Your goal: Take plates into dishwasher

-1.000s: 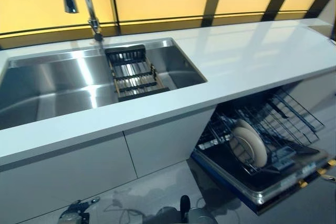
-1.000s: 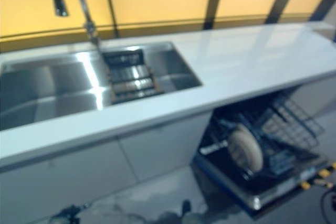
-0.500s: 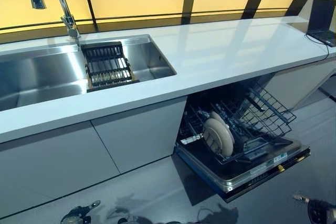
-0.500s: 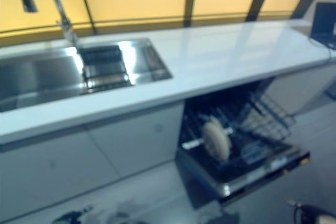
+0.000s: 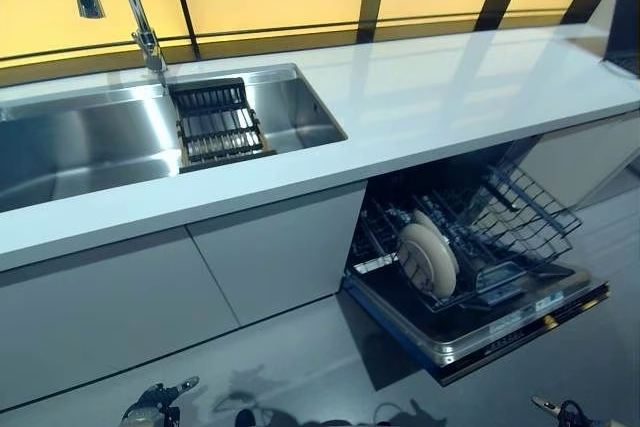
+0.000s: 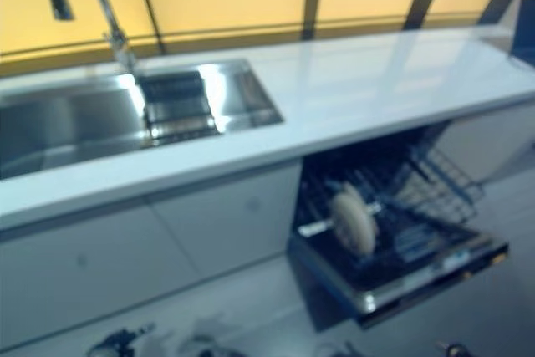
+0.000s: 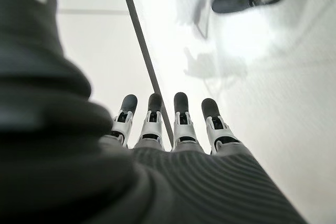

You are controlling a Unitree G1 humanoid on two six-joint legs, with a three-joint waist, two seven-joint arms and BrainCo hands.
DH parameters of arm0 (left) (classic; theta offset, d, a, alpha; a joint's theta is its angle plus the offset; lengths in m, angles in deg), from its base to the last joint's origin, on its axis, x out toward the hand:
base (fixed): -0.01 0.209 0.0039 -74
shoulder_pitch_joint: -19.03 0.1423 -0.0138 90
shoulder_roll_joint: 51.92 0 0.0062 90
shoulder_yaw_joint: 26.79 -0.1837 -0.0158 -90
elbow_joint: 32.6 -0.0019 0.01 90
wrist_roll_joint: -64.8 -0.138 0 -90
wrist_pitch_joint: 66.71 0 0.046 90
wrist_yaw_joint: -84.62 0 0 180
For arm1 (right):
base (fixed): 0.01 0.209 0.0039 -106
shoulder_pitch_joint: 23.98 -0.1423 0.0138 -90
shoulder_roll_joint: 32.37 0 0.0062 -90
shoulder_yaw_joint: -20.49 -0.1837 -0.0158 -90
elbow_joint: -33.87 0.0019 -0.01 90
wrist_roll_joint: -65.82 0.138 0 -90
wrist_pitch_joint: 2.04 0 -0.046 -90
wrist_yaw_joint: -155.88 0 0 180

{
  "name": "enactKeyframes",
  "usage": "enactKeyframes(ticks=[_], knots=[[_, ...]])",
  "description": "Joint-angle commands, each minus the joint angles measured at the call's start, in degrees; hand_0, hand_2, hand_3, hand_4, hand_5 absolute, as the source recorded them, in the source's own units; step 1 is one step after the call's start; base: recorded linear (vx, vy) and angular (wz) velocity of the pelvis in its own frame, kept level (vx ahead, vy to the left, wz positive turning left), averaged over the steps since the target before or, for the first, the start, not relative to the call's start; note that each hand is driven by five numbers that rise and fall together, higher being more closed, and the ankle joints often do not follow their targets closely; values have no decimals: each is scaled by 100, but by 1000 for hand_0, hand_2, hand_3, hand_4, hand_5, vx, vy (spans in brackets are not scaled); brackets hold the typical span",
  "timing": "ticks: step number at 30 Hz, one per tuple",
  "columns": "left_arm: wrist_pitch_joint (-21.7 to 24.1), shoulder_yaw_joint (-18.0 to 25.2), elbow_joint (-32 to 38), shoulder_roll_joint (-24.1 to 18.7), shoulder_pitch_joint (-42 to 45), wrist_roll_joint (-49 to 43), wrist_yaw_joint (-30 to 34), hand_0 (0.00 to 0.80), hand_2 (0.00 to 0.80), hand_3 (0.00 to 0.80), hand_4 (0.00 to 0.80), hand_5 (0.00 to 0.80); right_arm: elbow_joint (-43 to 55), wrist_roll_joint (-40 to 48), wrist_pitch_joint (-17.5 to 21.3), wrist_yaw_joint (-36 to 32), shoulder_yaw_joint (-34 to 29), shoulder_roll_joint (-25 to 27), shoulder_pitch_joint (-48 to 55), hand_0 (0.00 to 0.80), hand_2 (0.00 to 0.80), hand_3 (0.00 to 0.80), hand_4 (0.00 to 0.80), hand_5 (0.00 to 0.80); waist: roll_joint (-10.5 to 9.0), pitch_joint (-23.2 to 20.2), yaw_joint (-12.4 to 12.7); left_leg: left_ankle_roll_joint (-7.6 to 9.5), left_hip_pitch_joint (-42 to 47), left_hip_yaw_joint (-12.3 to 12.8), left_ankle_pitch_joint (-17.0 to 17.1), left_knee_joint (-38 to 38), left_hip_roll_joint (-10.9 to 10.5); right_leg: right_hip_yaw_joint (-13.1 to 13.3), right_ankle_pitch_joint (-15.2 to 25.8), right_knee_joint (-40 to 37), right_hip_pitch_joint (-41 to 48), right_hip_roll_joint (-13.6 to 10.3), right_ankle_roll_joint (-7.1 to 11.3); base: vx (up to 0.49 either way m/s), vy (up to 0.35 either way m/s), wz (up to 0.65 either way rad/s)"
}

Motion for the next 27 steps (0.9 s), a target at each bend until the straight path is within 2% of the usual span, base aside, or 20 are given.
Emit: enactKeyframes(ticks=[1,2,4,7,9,10,11,12,13,14,15,16,18,23,27], knots=[[159,-1,-138,-113,-385,294,-47,0,0,0,0,0,-173,1043,408,184,-189,-227,-432,0,0,0,0,0,-41,384,55,498,-3,-72,-392,247,-165,223,-304,948,-528,97,-230,-182,-45,27],[187,14,-129,-55,-374,423,-83,0,0,0,0,0,-127,1455,459,205,-219,-334,-441,0,0,0,0,0,35,449,51,478,-38,-104,-325,193,-150,162,-382,1079,-600,131,-279,-162,-44,26],[252,81,-134,37,-300,559,-122,0,0,0,0,0,-86,1711,570,220,-286,-472,-426,0,0,0,0,0,135,511,45,409,-57,-153,-136,-32,-126,104,-459,1125,-650,213,-357,-112,-45,19],[430,207,-118,225,-123,748,-91,0,0,0,0,0,-117,2150,809,370,-385,-543,-508,0,0,0,0,0,247,618,132,144,-414,-243,391,-357,-55,105,-372,736,-507,401,-490,-101,-71,17],[404,264,-49,296,-106,735,-79,0,0,0,0,0,-119,2294,889,425,-390,-545,-584,0,0,0,0,0,257,654,160,122,-582,-228,480,-354,-42,116,-307,539,-441,454,-523,-126,-63,23],[409,273,-2,363,-134,737,-43,0,0,0,0,0,-146,2481,980,425,-405,-551,-661,0,0,0,0,0,245,711,131,156,-692,-110,412,-105,-121,176,-235,426,-415,484,-570,-216,-79,28],[421,272,35,389,-190,711,28,0,0,0,0,0,-145,2632,993,440,-476,-536,-694,0,0,0,0,0,179,754,37,277,-691,156,-25,591,-214,140,-232,444,-454,387,-622,-275,-50,38],[391,245,76,413,-260,713,93,0,0,0,0,0,-125,2769,1023,496,-535,-482,-737,0,0,0,0,0,140,775,-23,375,-718,276,-488,1224,-283,76,-250,535,-542,269,-655,-268,18,76],[393,191,103,465,-314,746,126,0,0,0,0,0,-105,2911,1087,525,-566,-446,-800,0,0,0,0,0,151,804,-38,420,-764,206,-738,1713,-351,18,-287,667,-653,184,-687,-217,130,89],[349,184,183,519,-324,801,89,0,0,0,0,0,-47,3048,1184,561,-566,-435,-860,0,0,0,0,0,236,803,-50,514,-598,171,-852,1405,-442,-30,-347,893,-817,166,-658,-163,192,58],[295,148,262,541,-315,951,30,0,0,0,0,0,28,3189,1256,532,-560,-471,-900,0,0,0,0,0,353,804,-71,541,-367,216,-754,917,-485,-87,-408,1135,-979,195,-631,-126,175,3],[276,141,285,540,-322,1061,-26,0,0,0,0,0,116,3338,1315,469,-572,-535,-950,0,0,0,0,0,397,854,-51,586,-338,159,-784,944,-599,-114,-440,1310,-1084,184,-608,-154,97,-21],[364,182,296,548,-306,1230,8,0,0,0,0,0,308,3773,1362,262,-547,-590,-1058,0,0,0,0,0,445,997,-3,602,-584,13,-908,1386,-757,-91,-411,1366,-1157,130,-644,-171,50,13],[621,119,224,693,-26,1399,200,0,0,0,0,0,552,4882,1453,-702,-599,-649,-1511,0,0,0,0,0,790,1231,85,633,-776,58,-1057,1842,-912,-144,-515,1713,-1291,-150,-679,-87,160,-5],[683,102,107,835,134,1454,250,0,0,0,0,0,636,5522,1077,-1618,-620,-758,-1826,0,0,0,0,0,989,1227,139,618,-772,100,-1137,2033,-966,-134,-651,1954,-1282,-306,-720,26,169,-12]])
